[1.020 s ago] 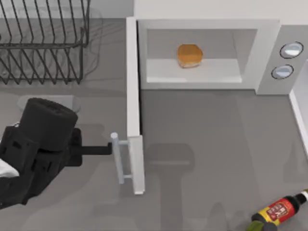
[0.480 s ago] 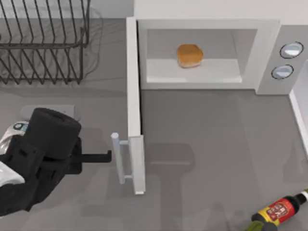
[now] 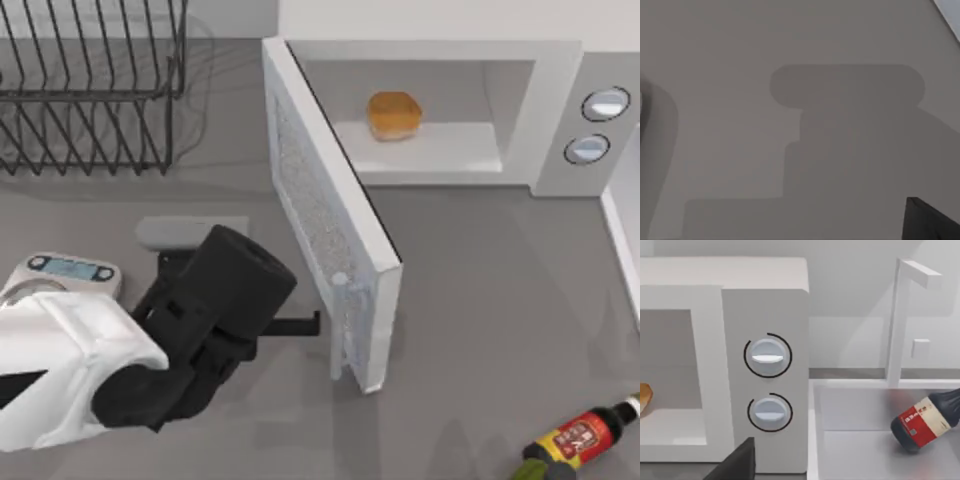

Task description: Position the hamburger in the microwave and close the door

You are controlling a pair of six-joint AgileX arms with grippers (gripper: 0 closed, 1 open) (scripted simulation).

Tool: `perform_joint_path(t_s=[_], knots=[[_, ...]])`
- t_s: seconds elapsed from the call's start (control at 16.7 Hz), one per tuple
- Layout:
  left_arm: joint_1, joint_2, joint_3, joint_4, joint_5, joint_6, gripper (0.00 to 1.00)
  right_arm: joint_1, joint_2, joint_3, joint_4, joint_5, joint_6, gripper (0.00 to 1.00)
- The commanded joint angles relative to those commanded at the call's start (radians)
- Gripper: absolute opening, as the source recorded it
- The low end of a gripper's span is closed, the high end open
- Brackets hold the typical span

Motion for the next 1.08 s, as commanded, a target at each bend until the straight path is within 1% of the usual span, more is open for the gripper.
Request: perform_joint_path(t_s=[0.12, 0.24, 0.54, 0.66, 0.84, 1.08], knots=[[-0.058, 0.056, 0.049, -0.016, -0.042, -0.048, 0.0, 0.0, 0.0, 0.0, 0.0, 0.0, 0.0, 1.0], [-0.088, 0.084, 0.077, -0.025, -0.065, -0.076, 0.0, 0.0, 0.0, 0.0, 0.0, 0.0, 0.0, 1.0], [-0.087, 0.084, 0.078, -0.025, -0.063, -0.077, 0.0, 0.0, 0.0, 0.0, 0.0, 0.0, 0.0, 1.0], [-0.113, 0.117, 0.107, -0.044, -0.062, -0.09, 0.0, 0.0, 0.0, 0.0, 0.0, 0.0, 0.0, 1.0], [-0.174, 0.212, 0.207, -0.098, -0.069, -0.142, 0.0, 0.0, 0.0, 0.0, 0.0, 0.0, 0.0, 1.0], [-0.24, 0.34, 0.373, -0.169, -0.118, -0.235, 0.0, 0.0, 0.0, 0.0, 0.0, 0.0, 0.0, 1.0]])
